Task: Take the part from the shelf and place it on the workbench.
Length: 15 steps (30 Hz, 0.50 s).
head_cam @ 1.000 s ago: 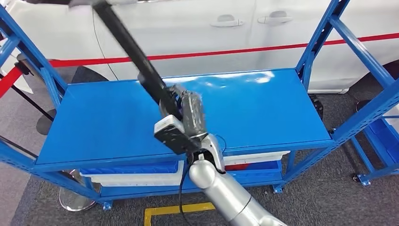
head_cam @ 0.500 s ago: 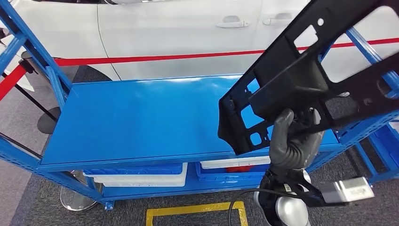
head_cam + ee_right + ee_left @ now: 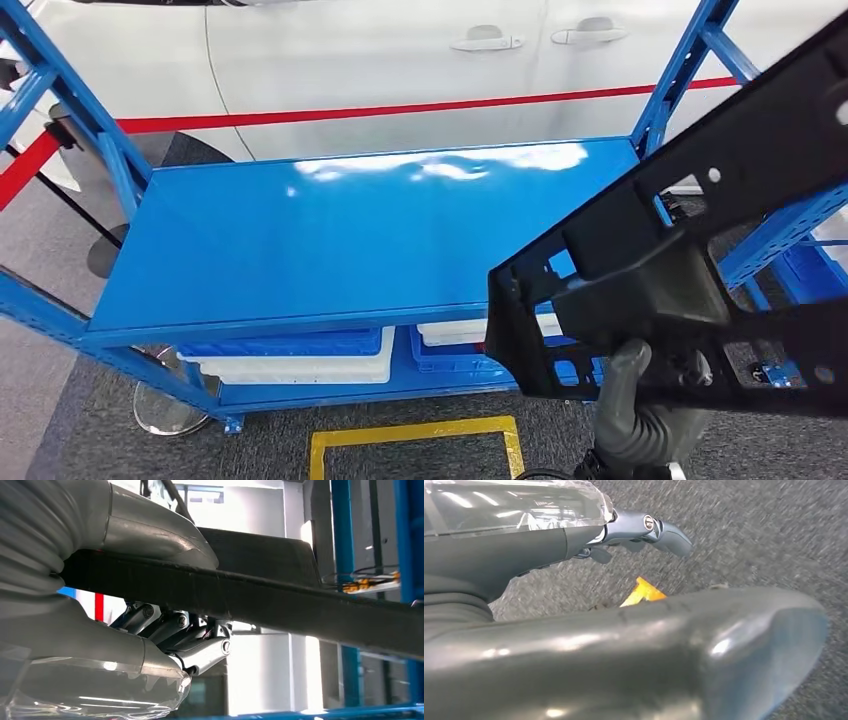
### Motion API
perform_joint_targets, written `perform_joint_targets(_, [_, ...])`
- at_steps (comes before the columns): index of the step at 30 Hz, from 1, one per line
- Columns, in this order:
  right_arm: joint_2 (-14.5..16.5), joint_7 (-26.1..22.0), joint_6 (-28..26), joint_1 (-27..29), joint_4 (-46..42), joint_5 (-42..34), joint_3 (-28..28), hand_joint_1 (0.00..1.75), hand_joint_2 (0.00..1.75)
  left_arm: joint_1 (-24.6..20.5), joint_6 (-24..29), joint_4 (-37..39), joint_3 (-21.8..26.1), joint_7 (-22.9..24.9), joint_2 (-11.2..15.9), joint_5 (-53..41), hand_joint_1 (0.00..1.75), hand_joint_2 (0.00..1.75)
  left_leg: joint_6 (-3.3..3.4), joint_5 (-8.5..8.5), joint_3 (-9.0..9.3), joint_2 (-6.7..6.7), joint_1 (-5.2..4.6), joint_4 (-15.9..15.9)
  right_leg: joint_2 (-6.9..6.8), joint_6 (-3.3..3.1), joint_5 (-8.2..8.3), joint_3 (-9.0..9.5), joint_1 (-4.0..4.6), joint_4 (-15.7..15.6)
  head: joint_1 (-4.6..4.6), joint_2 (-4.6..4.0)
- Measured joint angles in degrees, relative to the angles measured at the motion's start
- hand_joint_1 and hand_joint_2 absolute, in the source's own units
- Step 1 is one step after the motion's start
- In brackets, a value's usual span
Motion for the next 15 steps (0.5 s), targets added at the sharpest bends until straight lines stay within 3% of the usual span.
perform_joint_targets(3, [0.1,-1.1,0.0,3.6,-1.7,0.3,-0.1,1.75,1.75,0.0,0.4,0.0,0.0,0.7,-0.1,-0.7,0.00,0.00,0.64,1.33,-0.44,0.15,-0.32,-0.7,-0.03,1.13,0.88,0.01,-0.38,-0.3,-0.04,0.00])
perform_joint_targets(4, [0.1,-1.2,0.0,4.5,-2.3,0.3,-0.1,1.75,1.75,0.0,0.5,0.0,0.0,1.0,-0.2,-1.0,0.00,0.00,0.99,2.06,-0.77,0.33,-0.19,-1.0,0.06,1.41,0.05,-0.23,-0.39,0.1,0.00,0.00])
perform_joint_targets(6, [0.1,-1.3,-0.6,6.1,-3.8,0.4,-0.2,1.75,1.75,0.1,0.4,0.0,-0.1,1.3,-0.4,-2.2,0.00,0.00,1.63,3.56,-1.90,0.92,0.13,-1.4,0.31,1.85,-4.70,-1.44,-0.45,3.9,0.13,0.00])
perform_joint_targets(8, [0.1,-1.4,-1.6,7.5,-5.3,0.4,-0.2,1.75,1.75,0.5,0.1,0.0,-0.2,1.4,-0.5,-3.5,0.00,0.00,1.91,4.62,-3.37,1.55,0.12,-1.4,0.40,2.31,-10.21,-2.89,-0.56,10.9,0.22,0.00])
perform_joint_targets(9, [0.1,-1.4,-2.0,8.1,-6.1,0.2,-0.2,1.75,1.75,0.8,0.0,0.0,-0.3,1.4,-0.6,-4.0,0.00,0.00,1.84,5.10,-4.07,1.98,0.13,-1.2,0.39,2.56,-11.25,-3.06,-0.68,13.8,0.22,0.00])
perform_joint_targets(10, [0.1,-1.4,-2.3,8.7,-6.7,0.1,-0.3,1.75,1.75,0.9,-0.1,0.0,-0.4,1.4,-0.7,-4.4,0.00,0.00,1.71,5.54,-4.81,2.47,0.17,-1.0,0.35,2.80,-10.95,-2.45,-0.83,15.0,0.21,0.00])
perform_joint_targets(11, [0.1,-1.4,-2.6,9.2,-7.3,0.0,-0.3,1.75,1.75,1.1,-0.2,0.0,-0.4,1.5,-0.8,-4.6,0.00,0.00,1.53,5.88,-5.55,2.95,0.26,-0.7,0.21,3.02,-9.64,-0.89,-1.02,14.3,0.22,0.00])
perform_joint_targets(13, [0.1,-1.4,-2.9,10.2,-8.1,-0.1,-0.4,1.75,1.75,1.2,-0.2,0.0,-0.4,1.6,-1.0,-4.8,0.00,0.00,1.05,6.25,-6.99,3.82,0.39,0.3,-1.11,3.48,-7.49,4.67,-1.34,7.7,0.22,0.00])
perform_joint_targets(15, [0.1,-1.4,-3.1,11.1,-8.7,-0.3,-0.6,1.75,1.75,1.3,-0.2,0.0,-0.4,1.7,-1.1,-5.0,0.00,0.00,0.42,6.44,-7.92,4.52,0.29,1.5,-2.58,3.06,-7.96,9.01,-1.14,1.2,0.19,0.00])
